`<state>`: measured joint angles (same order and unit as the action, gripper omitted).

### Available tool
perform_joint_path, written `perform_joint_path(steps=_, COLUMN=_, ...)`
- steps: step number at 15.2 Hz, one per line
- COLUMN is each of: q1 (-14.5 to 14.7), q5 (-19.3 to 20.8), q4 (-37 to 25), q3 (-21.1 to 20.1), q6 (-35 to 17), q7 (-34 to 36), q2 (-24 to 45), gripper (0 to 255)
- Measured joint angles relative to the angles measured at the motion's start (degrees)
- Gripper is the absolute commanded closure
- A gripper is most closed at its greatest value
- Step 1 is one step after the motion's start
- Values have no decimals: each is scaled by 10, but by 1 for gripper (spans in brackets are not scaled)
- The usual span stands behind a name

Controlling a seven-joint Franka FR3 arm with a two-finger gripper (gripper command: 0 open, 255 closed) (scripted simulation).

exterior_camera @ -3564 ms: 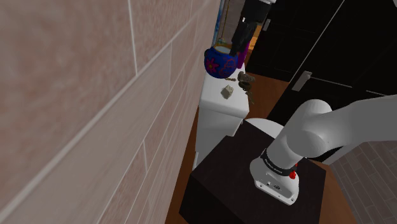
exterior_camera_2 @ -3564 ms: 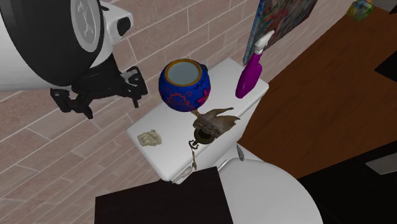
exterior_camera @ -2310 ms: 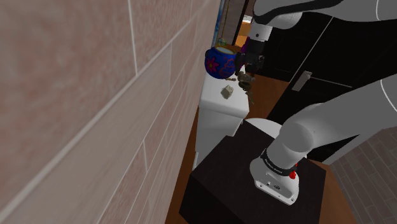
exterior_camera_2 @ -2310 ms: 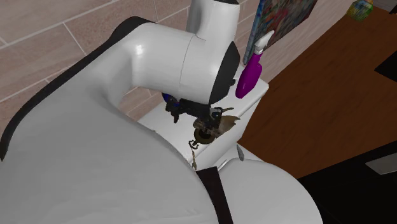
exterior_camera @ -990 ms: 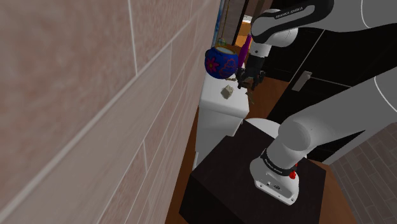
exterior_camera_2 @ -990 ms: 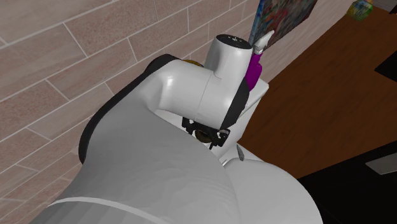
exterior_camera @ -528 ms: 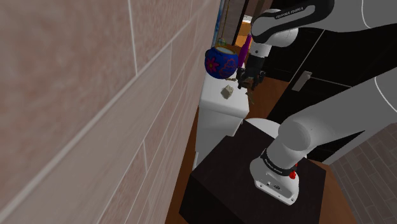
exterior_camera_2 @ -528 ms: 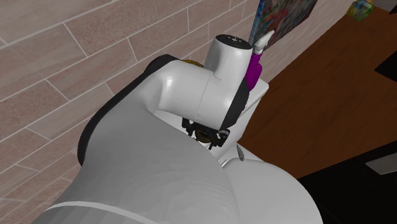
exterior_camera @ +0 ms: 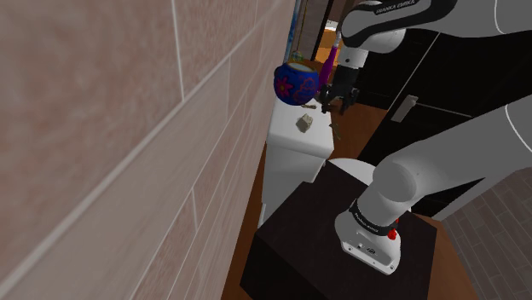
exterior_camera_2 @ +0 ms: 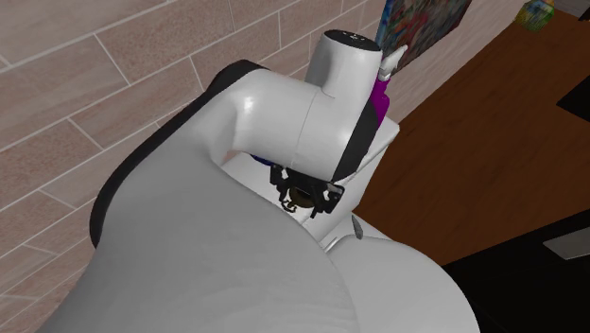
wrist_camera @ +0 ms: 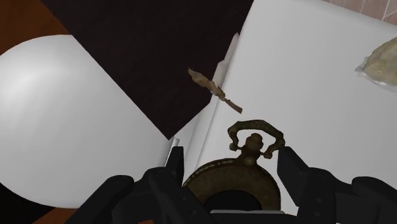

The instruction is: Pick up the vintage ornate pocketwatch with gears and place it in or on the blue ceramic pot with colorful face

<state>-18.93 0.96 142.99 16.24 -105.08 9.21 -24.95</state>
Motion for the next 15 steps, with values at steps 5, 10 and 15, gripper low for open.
perform_joint_path(steps=5, q1=0, q5=0, q4=-28, q3=-4, q6=41, q7=5, q2=-13, gripper=255)
perform_joint_path(steps=10, q1=0, q5=0, q4=-57, q3=-8, q6=80, q7=9, q2=-24, gripper=255)
perform_joint_path(steps=15, q1=2, q5=-2, q4=-94, q3=-12, q6=122, q7=14, q2=-29, gripper=255)
